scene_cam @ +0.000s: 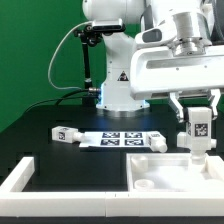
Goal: Assemble one leg
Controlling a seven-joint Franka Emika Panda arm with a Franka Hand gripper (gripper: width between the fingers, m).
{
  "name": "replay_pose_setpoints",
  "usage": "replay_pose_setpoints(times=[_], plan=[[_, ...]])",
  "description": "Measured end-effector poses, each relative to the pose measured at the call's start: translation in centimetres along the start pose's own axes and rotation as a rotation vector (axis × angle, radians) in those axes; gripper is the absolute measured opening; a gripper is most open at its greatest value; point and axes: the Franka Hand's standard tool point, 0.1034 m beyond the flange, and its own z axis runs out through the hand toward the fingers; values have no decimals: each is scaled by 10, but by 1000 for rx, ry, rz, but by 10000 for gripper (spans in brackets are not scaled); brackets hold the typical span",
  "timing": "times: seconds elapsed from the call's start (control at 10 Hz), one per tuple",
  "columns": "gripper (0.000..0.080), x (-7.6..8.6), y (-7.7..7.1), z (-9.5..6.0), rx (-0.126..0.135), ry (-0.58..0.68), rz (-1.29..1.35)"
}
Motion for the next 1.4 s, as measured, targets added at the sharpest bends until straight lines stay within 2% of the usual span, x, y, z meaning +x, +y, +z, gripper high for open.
replay_pose_setpoints(times=[0.2,0.4,0.6,0.8,0.9,1.4], plan=[[287,-4,-3,2,0,-22,-7],[287,2,-7,11,3,-40,11],[287,-5,-10,19,5,-51,10],[287,-21,-22,25,12,-58,9],[287,-23,-26,26,15,-62,9],[287,-22,-27,30,14,-52,12]])
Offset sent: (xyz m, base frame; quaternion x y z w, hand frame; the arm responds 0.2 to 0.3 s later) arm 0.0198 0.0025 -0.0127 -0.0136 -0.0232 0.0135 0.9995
